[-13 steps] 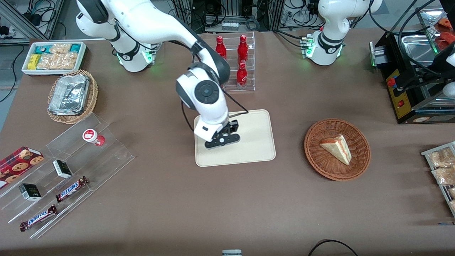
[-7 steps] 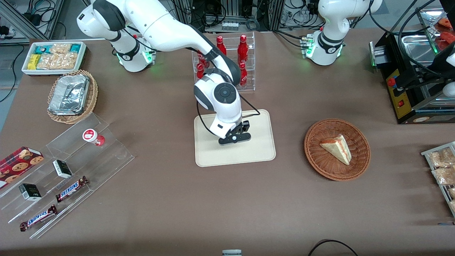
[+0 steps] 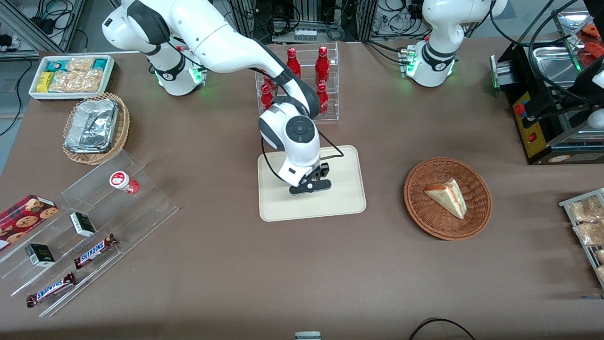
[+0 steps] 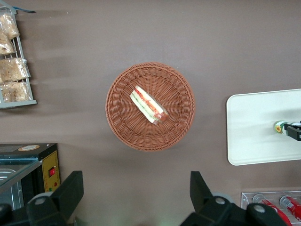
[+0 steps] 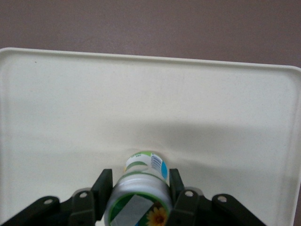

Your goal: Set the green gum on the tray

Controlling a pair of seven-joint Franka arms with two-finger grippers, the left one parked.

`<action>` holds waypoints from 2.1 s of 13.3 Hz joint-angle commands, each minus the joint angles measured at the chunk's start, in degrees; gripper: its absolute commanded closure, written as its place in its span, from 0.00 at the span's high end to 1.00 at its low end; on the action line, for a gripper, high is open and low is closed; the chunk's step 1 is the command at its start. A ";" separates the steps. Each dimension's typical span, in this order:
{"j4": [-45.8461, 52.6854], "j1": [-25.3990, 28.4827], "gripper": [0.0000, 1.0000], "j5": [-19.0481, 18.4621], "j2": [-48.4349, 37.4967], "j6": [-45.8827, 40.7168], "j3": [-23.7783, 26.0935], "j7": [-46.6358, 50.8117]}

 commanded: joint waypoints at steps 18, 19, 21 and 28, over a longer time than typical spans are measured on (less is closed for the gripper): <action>-1.32 -5.27 0.99 0.55 -12.29 -10.60 0.16 -0.52; -2.72 -5.97 0.99 0.55 -15.19 -12.19 0.08 -1.40; -5.19 -7.29 0.99 0.55 -20.38 -15.87 -0.01 -2.19; -5.46 -17.83 0.99 0.55 -33.92 -36.00 -0.10 -14.75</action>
